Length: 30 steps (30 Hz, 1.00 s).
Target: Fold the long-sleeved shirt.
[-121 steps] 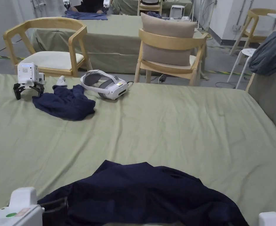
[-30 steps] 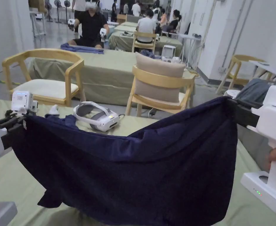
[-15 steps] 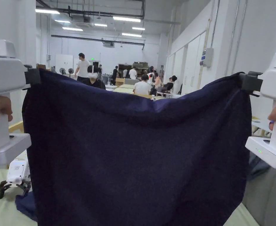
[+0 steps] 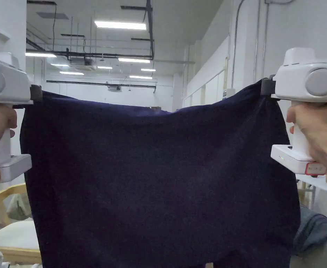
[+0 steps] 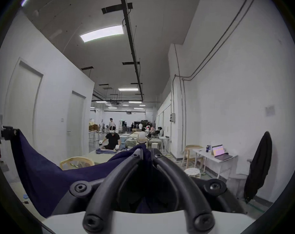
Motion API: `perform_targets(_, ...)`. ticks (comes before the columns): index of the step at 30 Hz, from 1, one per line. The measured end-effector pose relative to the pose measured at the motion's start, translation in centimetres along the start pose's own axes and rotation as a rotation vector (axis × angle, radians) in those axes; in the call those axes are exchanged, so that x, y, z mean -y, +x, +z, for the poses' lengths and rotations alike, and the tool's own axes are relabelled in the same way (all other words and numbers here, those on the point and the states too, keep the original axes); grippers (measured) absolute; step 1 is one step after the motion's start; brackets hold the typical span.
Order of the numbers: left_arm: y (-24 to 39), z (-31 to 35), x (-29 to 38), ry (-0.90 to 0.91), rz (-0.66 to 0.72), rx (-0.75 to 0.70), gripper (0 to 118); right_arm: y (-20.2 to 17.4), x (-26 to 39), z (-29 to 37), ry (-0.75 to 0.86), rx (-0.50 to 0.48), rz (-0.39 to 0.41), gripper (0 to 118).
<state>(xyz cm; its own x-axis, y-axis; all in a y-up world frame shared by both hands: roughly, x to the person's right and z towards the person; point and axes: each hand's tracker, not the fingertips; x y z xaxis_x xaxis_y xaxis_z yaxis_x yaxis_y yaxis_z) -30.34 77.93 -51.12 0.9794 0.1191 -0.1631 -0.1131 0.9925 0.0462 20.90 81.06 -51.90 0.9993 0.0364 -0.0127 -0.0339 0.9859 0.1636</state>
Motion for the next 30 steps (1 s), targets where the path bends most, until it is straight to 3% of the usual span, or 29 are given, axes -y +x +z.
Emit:
perform_targets(3,1.6,-1.2,-1.4,0.02,-0.032,-0.014,14,0.0,-0.4,-2.6,0.032,0.017,0.009,5)
perform_targets(8,1.9,-4.7,-2.8,0.039,-0.046,-0.016,14,0.5,-0.8,-5.4,0.102,0.037,-0.083,5)
perform_targets(14,1.4,-6.2,-0.8,0.026,-0.055,-0.02,14,-0.3,1.5,-6.5,0.124,0.027,-0.051,5)
perform_targets(20,0.3,-6.3,7.0,-0.119,-0.101,0.014,14,-0.2,9.7,-5.8,-0.032,-0.011,-0.028,5)
perform_targets(26,-0.5,-2.3,17.8,-0.265,-0.156,0.074,14,1.2,20.1,-1.0,-0.207,-0.032,0.033,5)
perform_targets(27,-0.5,-1.2,19.7,-0.285,-0.149,0.085,14,1.6,22.1,0.3,-0.235,-0.042,-0.005,5)
perform_targets(30,-1.1,2.3,25.1,-0.371,-0.13,0.124,14,2.5,27.0,4.6,-0.309,-0.055,-0.013,5)
